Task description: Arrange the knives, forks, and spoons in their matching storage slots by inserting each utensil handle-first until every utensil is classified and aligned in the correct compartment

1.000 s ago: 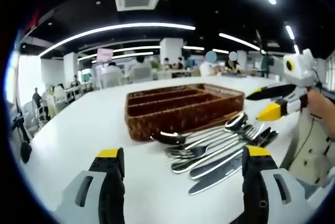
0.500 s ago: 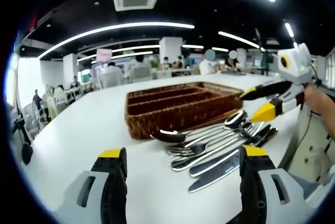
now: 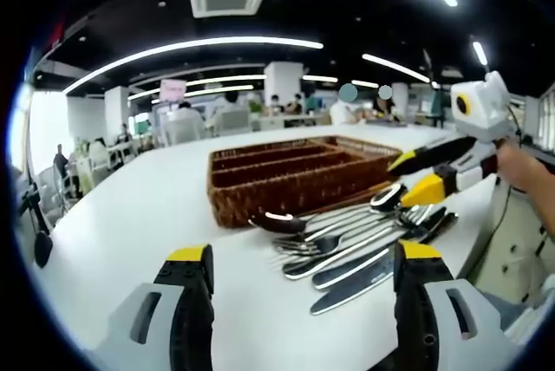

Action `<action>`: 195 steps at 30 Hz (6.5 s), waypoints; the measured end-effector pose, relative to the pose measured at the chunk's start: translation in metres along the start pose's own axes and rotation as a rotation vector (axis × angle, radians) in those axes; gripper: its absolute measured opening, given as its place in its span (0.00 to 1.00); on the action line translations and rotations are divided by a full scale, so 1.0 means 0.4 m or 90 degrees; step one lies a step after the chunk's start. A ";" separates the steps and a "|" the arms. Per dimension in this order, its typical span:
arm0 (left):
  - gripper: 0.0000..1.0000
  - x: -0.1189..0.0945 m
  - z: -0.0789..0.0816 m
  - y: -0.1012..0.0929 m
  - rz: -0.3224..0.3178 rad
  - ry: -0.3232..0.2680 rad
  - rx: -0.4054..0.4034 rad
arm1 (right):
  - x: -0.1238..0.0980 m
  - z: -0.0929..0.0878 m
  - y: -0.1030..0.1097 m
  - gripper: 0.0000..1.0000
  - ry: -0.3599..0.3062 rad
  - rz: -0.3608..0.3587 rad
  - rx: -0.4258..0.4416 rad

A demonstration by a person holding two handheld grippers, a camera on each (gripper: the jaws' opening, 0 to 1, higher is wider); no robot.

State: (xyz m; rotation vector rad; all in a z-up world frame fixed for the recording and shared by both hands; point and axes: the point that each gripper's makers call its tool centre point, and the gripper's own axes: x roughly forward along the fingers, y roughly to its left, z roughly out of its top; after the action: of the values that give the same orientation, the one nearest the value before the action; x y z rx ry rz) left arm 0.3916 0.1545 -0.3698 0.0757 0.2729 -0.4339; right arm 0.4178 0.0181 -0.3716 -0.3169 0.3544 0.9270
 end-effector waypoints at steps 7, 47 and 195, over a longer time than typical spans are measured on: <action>0.82 -0.004 0.011 0.005 -0.002 -0.006 0.002 | 0.012 0.004 -0.005 0.40 0.000 0.007 -0.003; 0.78 -0.019 -0.004 0.011 0.001 0.005 0.002 | 0.119 0.022 0.006 0.25 0.030 0.075 -0.024; 0.83 -0.040 -0.027 0.022 0.014 0.021 0.016 | 0.168 0.161 -0.032 0.03 0.049 0.209 -0.231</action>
State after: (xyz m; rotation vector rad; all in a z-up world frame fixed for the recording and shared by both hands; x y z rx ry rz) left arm 0.3787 0.1704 -0.3754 0.1101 0.2994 -0.4150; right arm 0.4756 0.0858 -0.3411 -0.6412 0.3136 1.3071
